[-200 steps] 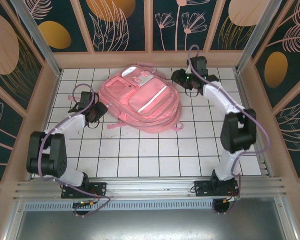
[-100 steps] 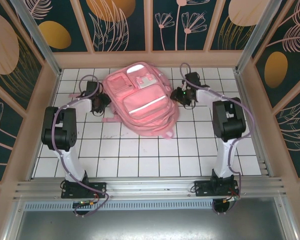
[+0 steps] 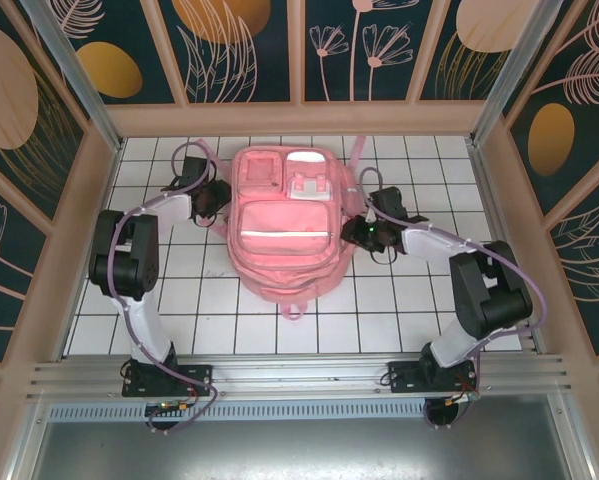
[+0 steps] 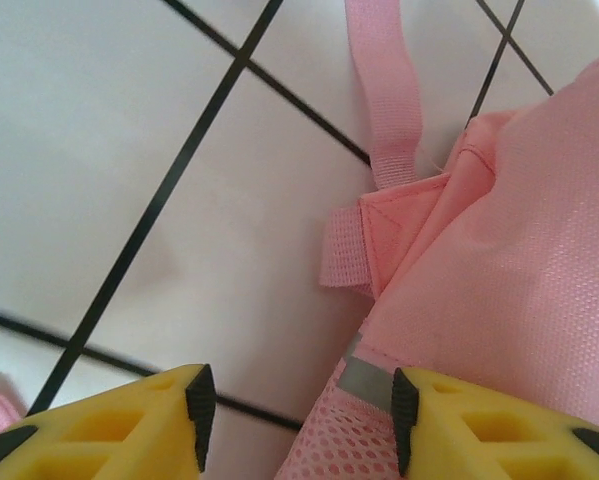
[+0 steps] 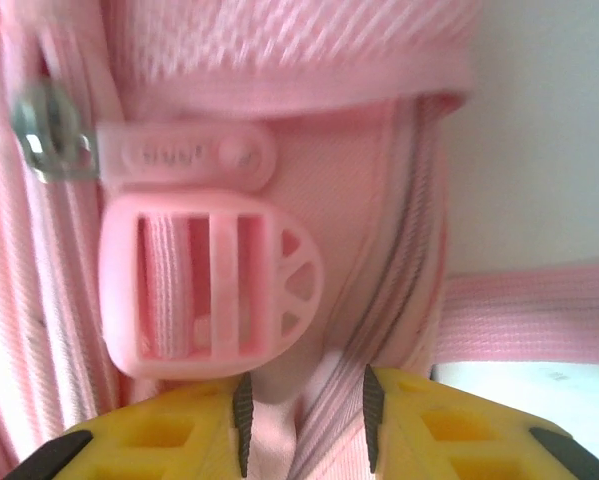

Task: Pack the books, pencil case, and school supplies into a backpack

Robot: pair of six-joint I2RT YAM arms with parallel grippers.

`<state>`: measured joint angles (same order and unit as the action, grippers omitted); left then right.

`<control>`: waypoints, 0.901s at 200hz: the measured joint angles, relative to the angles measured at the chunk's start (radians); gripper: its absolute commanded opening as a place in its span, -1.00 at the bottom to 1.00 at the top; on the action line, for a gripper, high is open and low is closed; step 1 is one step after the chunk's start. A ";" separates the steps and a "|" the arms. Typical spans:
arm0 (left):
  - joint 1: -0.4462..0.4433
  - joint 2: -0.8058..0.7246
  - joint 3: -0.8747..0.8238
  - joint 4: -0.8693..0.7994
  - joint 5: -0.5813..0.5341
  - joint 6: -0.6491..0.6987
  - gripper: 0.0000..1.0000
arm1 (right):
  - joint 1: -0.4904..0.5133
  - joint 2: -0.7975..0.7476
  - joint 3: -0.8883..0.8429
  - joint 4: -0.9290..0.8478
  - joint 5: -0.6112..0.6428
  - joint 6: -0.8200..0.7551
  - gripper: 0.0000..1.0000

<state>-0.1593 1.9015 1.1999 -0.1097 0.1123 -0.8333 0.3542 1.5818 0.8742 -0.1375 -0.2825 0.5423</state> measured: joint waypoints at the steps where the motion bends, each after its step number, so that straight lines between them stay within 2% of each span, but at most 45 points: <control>1: 0.000 -0.003 -0.003 0.000 0.000 0.000 0.15 | -0.001 -0.002 0.000 0.000 0.003 -0.001 -0.05; 5: 0.000 -0.021 -0.020 -0.001 0.000 0.000 0.19 | -0.006 -0.013 0.000 0.000 0.011 0.000 0.17; 9: 0.001 -0.037 -0.033 -0.003 0.000 0.002 0.25 | -0.011 -0.026 0.000 0.000 0.025 -0.002 0.56; 11: 0.002 -0.047 -0.040 -0.006 0.000 0.003 0.31 | -0.011 -0.033 0.000 -0.002 0.030 -0.005 0.85; 15: 0.003 -0.068 -0.055 -0.010 -0.002 0.007 0.50 | -0.013 -0.047 0.000 -0.003 0.043 0.001 0.97; 19: 0.005 -0.087 -0.067 -0.014 -0.004 0.013 0.91 | -0.013 -0.064 0.000 -0.003 0.053 -0.003 0.97; 22: 0.008 -0.103 -0.077 -0.014 -0.005 0.016 0.97 | -0.013 -0.077 0.000 -0.002 0.064 -0.006 0.98; 57: 0.027 -0.370 -0.157 -0.005 -0.065 0.096 0.98 | 0.019 -0.326 -0.018 0.028 0.216 -0.080 0.98; 78: 0.026 -0.591 -0.212 0.048 -0.190 0.164 0.98 | 0.034 -0.504 -0.025 0.063 0.373 -0.118 0.97; 93: 0.026 -0.760 -0.294 0.140 -0.299 0.235 0.98 | -0.002 -0.600 -0.054 0.154 0.459 -0.175 0.97; 114: 0.029 -0.933 -0.518 0.445 -0.383 0.442 0.98 | -0.082 -0.678 -0.199 0.372 0.483 -0.338 0.97; 135: 0.030 -0.930 -0.735 0.663 -0.437 0.581 0.98 | -0.136 -0.663 -0.336 0.503 0.476 -0.444 0.98; 152: 0.045 -0.837 -0.812 0.689 -0.439 0.648 0.98 | -0.193 -0.634 -0.439 0.592 0.446 -0.483 0.97; 180: 0.067 -0.711 -0.846 0.749 -0.463 0.692 0.98 | -0.319 -0.539 -0.573 0.768 0.409 -0.481 0.97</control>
<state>-0.0921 1.1904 0.3542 0.6392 -0.3508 -0.1413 0.0349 1.0428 0.3016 0.6300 0.1268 0.0608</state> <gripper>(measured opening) 0.988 0.987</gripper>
